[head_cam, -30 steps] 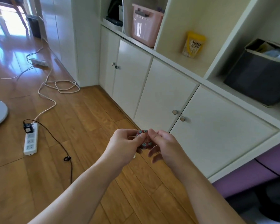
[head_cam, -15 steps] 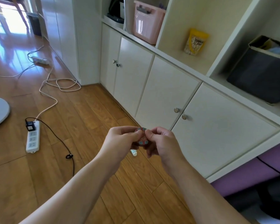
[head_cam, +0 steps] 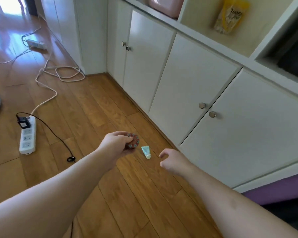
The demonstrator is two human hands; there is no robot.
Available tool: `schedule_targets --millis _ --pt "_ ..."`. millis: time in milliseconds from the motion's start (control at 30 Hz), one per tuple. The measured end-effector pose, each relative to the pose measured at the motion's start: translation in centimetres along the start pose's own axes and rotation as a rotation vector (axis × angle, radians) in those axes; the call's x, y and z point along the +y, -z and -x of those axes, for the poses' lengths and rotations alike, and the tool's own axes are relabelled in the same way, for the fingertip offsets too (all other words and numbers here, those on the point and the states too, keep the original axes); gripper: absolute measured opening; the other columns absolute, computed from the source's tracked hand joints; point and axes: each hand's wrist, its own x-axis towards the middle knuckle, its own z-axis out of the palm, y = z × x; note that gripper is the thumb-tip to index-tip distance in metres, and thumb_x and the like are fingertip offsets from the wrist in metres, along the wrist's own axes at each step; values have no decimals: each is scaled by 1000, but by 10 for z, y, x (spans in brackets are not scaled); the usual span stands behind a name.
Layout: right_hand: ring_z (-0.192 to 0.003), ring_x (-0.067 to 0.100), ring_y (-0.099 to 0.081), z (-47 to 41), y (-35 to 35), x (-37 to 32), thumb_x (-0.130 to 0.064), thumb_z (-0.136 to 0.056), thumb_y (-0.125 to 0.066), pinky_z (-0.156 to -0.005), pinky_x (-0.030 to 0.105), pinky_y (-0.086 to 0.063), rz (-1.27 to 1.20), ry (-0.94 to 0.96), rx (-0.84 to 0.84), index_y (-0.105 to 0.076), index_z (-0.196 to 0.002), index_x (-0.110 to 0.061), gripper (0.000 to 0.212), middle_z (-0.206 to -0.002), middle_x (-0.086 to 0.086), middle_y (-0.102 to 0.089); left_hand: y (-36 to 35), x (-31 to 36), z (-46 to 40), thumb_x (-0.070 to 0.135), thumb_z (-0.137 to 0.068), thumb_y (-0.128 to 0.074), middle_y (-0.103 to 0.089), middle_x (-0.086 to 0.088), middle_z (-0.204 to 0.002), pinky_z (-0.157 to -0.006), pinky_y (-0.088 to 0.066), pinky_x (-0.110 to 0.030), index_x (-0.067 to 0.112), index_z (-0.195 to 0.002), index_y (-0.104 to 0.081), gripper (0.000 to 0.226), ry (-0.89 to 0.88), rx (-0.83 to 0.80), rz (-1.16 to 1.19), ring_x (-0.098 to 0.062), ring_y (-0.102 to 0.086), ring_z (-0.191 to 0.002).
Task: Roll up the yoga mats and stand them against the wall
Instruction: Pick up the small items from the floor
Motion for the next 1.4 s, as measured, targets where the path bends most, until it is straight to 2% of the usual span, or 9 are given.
schedule_targets --millis 167,400,533,667,800,933,1033,1233,1400 --pt "-109 21 -65 -104 -57 9 -10 -99 -54 -76 32 -60 140 52 -51 -45 -157 -31 62 -151 9 -52 -7 -15 -86 0 -99 -66 -68 -20 -124 -87 -65 -42 7 -122 -72 24 34 -18 73 -30 -78 -96" --pt "-124 29 -51 -245 -143 44 -33 -102 -62 -98 40 -53 230 -27 12 -35 -160 -38 64 -146 9 -38 -13 -65 -172 -3 -99 -63 -73 -20 -121 -86 -64 -36 9 -120 -76 27 49 -89 180 -33 -77 -103" --pt "-119 25 -53 -252 -176 59 -24 -94 -77 -93 37 -53 422 31 149 -50 -134 -24 48 -136 8 -52 -9 -69 -197 -10 -90 -72 -75 -21 -118 -94 -62 -36 9 -123 -73 38 41 -115 125 -32 -77 -104" --pt "-125 25 -60 -232 -166 49 -25 -99 -74 -97 37 -57 234 -33 44 -45 -143 -18 53 -137 8 -57 -10 -40 -200 -12 -82 -80 -77 -20 -114 -94 -62 -35 11 -126 -70 51 -25 -124 -40 -29 -78 -103" --pt "-116 16 -69 -210 -91 14 -29 -102 -68 -96 33 -61 -153 -34 17 -53 -151 -19 53 -134 0 -67 -31 21 -181 4 -75 -93 -80 -4 -107 -103 -58 -44 19 -118 -76 49 -171 -139 -219 -22 -78 -103" --pt "-84 -1 -71 -167 35 -35 -17 -96 -67 -71 15 -59 -310 138 60 -70 -131 -26 36 -107 -11 -73 -72 108 -145 15 -85 -87 -82 2 -97 -94 -62 -41 20 -120 -74 38 -324 -114 -305 -17 -80 -88" --pt "-79 13 -72 -127 133 -68 -13 -88 -64 -69 28 -56 -380 240 145 -77 -105 -25 24 -92 1 -76 -108 175 -119 22 -83 -90 -81 3 -100 -89 -60 -34 23 -120 -75 40 -446 -144 -330 -12 -80 -85" --pt "-87 16 -74 -63 311 -111 -12 -94 -72 -75 35 -59 -576 381 589 -77 -100 -25 15 -91 -3 -79 -206 300 -76 14 -84 -88 -76 -7 -110 -87 -65 -34 6 -114 -71 35 -668 -194 -216 -7 -76 -78" --pt "-91 26 -69 -69 378 -125 -14 -98 -70 -80 44 -57 -583 385 924 -65 -88 -27 17 -90 -2 -71 -259 341 -74 47 -54 -92 -74 0 -96 -81 -66 -51 22 -100 -70 57 -800 -170 -311 -20 -76 -87"
